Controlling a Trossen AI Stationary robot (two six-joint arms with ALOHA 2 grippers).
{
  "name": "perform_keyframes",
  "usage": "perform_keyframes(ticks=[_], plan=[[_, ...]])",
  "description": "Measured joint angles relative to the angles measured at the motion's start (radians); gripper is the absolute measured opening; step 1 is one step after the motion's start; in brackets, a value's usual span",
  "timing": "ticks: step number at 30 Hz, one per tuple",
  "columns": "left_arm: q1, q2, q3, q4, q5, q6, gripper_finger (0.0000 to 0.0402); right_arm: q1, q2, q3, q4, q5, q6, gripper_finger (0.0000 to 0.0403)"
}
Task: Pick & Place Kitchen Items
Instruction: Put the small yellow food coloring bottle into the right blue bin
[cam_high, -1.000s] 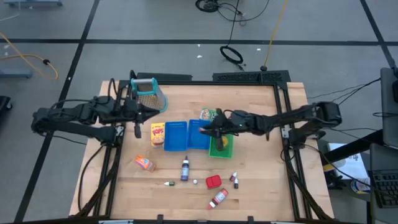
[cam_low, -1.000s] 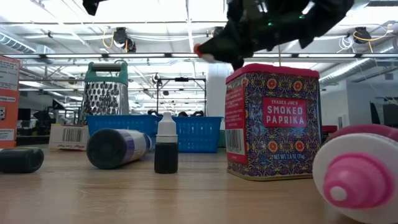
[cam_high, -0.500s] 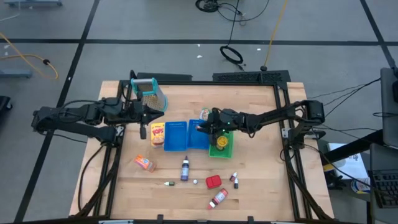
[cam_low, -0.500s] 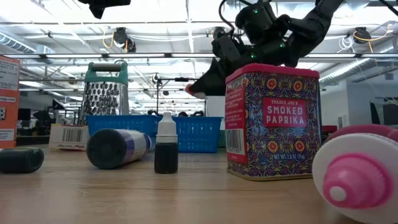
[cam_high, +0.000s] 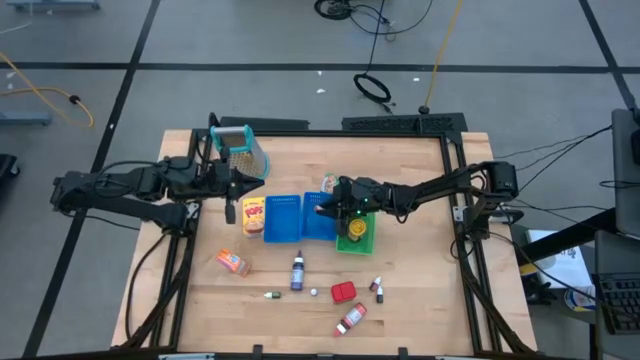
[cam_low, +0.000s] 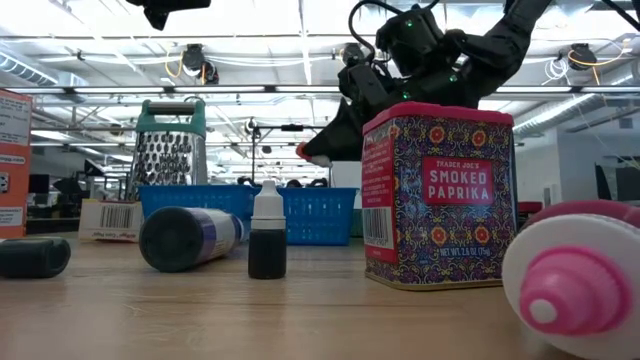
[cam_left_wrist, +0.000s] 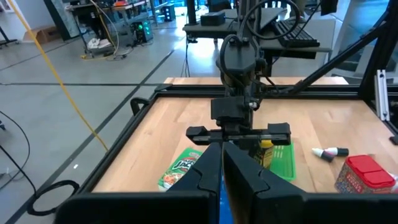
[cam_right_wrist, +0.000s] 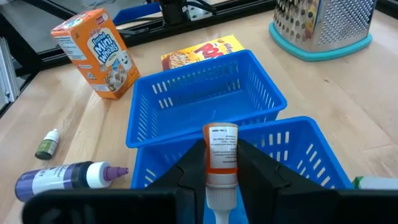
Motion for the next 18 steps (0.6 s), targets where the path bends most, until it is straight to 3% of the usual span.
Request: perform_keyframes(ticks=[11, 18], plan=[[0.0, 0.0, 0.0, 0.0, 0.0, 0.0, 0.0021, 0.0, 0.0, 0.0, 0.016, -0.002, 0.0, 0.0105], [0.0, 0.0, 0.0, -0.001, 0.0, 0.0, 0.0021, 0.0, 0.0, 0.0, 0.052, -0.002, 0.0, 0.011]])
